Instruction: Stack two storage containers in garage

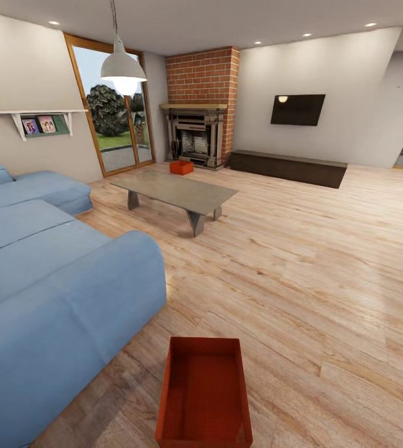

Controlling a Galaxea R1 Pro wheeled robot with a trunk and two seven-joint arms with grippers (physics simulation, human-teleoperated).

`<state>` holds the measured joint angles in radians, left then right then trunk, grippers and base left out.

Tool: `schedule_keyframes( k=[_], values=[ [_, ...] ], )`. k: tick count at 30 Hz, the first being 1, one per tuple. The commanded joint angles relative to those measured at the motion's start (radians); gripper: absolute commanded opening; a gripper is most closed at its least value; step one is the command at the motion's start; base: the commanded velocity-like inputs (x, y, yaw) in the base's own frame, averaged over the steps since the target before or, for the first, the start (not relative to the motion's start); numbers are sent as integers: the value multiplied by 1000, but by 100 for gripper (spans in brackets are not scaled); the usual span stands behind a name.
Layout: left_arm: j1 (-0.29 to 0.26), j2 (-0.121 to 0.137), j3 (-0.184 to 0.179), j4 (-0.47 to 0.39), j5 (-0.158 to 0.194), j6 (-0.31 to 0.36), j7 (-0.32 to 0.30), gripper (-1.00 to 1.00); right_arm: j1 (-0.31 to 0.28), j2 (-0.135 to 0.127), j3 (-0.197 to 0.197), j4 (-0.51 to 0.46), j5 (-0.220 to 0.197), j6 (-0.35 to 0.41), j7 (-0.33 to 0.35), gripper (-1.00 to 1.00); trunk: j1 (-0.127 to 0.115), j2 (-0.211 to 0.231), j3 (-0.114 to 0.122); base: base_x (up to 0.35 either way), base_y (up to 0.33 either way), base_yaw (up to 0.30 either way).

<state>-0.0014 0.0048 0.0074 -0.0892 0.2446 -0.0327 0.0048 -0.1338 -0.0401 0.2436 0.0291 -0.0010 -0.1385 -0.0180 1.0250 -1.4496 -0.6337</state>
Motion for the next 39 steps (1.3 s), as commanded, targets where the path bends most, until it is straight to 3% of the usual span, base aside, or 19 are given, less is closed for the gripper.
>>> schedule_keyframes(
  k=[1,39],
  values=[
    [0,0,1,0,4,-2,0,100,-1,0,5,3,0,-6,-2,100,0,0,-1,0,0,0],
    [0,1,5,-1,8,-3,0,100,-1,1,5,3,0,-6,-2,100,0,0,-1,10,-30,0]
  ],
)
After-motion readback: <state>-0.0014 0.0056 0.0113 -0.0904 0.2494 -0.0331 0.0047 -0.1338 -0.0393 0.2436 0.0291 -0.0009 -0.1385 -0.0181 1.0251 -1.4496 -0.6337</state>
